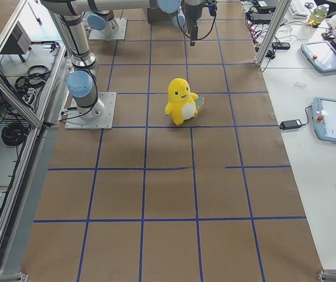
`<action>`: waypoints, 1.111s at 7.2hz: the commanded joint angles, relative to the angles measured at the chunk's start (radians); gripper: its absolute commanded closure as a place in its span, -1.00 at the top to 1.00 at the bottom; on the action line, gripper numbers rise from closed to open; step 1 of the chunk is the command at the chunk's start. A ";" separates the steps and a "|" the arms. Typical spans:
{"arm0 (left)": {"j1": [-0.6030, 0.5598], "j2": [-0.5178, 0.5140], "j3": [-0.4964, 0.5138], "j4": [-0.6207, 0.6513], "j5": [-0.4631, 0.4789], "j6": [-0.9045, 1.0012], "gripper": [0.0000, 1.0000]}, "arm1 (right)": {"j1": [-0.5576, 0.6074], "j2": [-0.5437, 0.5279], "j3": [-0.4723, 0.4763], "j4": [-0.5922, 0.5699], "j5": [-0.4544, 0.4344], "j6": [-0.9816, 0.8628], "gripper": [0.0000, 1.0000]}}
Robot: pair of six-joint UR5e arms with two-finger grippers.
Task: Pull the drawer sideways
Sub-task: 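Close the left gripper around the white drawer handle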
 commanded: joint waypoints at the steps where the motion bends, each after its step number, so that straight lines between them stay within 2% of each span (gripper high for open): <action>1: -0.017 0.002 0.002 -0.003 0.001 0.000 -0.69 | 0.000 0.000 0.000 0.000 0.000 0.000 1.00; 8: -0.107 -0.012 0.033 0.000 0.010 0.003 -0.67 | 0.000 0.000 0.000 0.000 0.000 0.000 1.00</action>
